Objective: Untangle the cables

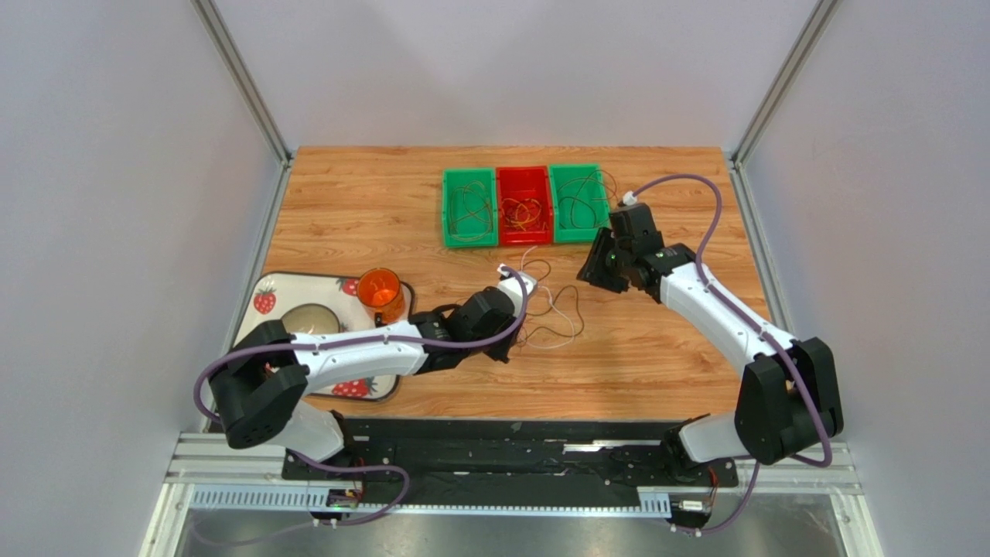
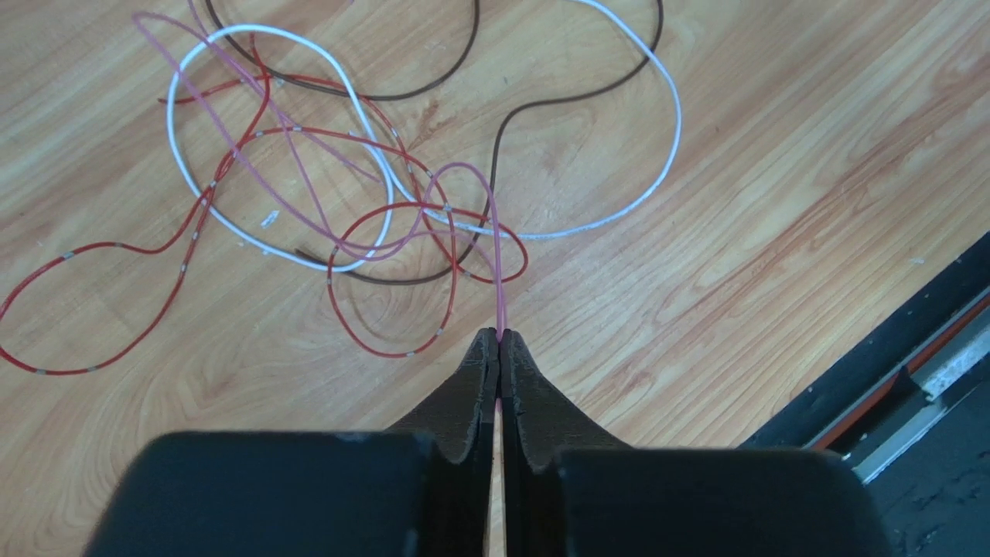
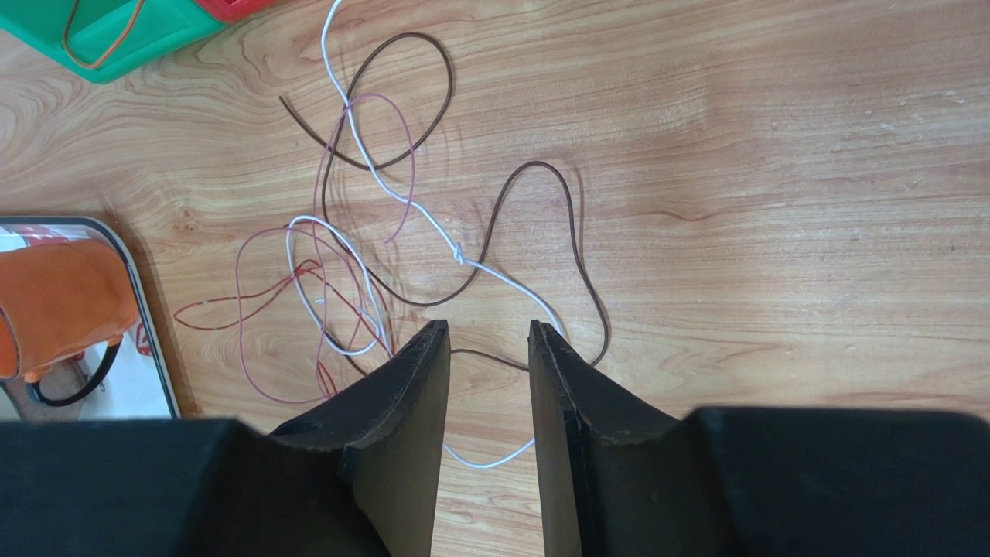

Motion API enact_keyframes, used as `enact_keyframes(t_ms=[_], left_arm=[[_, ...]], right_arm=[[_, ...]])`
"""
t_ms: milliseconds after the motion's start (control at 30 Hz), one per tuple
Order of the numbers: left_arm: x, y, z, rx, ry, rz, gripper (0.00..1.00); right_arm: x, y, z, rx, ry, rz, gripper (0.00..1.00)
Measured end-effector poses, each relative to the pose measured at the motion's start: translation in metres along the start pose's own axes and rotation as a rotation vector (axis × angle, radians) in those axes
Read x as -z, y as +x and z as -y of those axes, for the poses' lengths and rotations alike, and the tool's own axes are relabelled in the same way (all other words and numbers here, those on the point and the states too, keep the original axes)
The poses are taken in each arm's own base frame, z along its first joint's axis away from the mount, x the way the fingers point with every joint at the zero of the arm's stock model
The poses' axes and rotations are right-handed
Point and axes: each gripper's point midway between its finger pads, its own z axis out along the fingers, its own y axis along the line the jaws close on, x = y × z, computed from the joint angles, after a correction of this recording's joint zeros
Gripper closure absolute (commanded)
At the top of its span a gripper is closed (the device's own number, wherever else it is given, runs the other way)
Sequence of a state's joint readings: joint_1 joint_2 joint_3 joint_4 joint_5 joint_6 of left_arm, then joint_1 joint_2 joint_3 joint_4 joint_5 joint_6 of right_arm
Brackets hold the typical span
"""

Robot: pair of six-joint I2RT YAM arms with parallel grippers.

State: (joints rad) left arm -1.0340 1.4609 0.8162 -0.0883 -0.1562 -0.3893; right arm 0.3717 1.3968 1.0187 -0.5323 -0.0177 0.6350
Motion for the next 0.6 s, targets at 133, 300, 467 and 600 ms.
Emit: enact_keyframes(t_ms=[133,300,467,600], left_arm=[[0.003,-0.02,0.0,0.002,-0.025,0.033,1.0],[0.018,-0.045,-0.008,-0.025,-0.092,0.053,1.0],[0.059,-0.1,-0.015,-0.08,-0.156,0.156,1.0],[0.069,-0.116,-0.012,-0.075,-0.143,0.196,1.0]], right_arm=[[-0.001,0.0,-0.003,0.004,-0.015,-0.004,0.66],[-0.003,0.01,-0.019,0.02,-0.128,-0.046,0.61],[-0.003,0.04,-0.036,0.039,-0.298,-0.149,0.57],[0.0,0.054,-0.052,0.044,-0.429,-0.193,0.56]])
